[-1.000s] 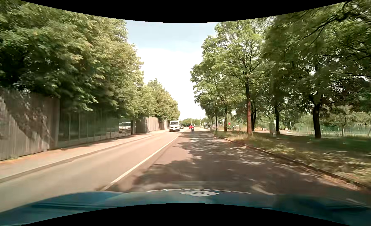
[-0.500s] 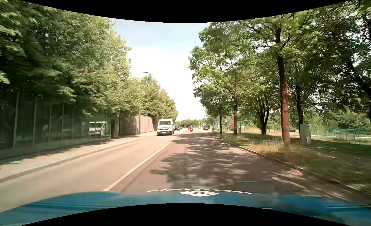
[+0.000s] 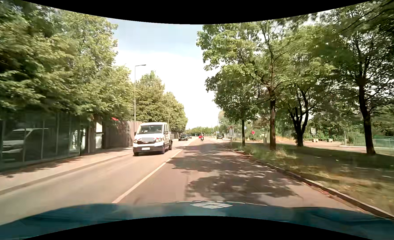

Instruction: Follow the waypoints while adhering to traffic rules and regulations

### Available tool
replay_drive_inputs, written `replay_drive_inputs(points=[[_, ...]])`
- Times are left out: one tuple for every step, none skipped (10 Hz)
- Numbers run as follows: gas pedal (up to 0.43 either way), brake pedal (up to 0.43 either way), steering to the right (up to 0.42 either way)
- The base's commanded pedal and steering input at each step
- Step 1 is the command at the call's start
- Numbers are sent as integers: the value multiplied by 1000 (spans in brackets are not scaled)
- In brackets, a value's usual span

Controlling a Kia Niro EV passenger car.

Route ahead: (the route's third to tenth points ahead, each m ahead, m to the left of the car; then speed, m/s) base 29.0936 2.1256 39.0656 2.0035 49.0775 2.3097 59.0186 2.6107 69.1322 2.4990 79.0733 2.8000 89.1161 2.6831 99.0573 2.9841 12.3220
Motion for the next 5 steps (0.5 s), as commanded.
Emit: replay_drive_inputs(points=[[39, 0, -4], [47, 0, -4], [47, 0, -4], [47, 0, -4], [67, 0, -5]])
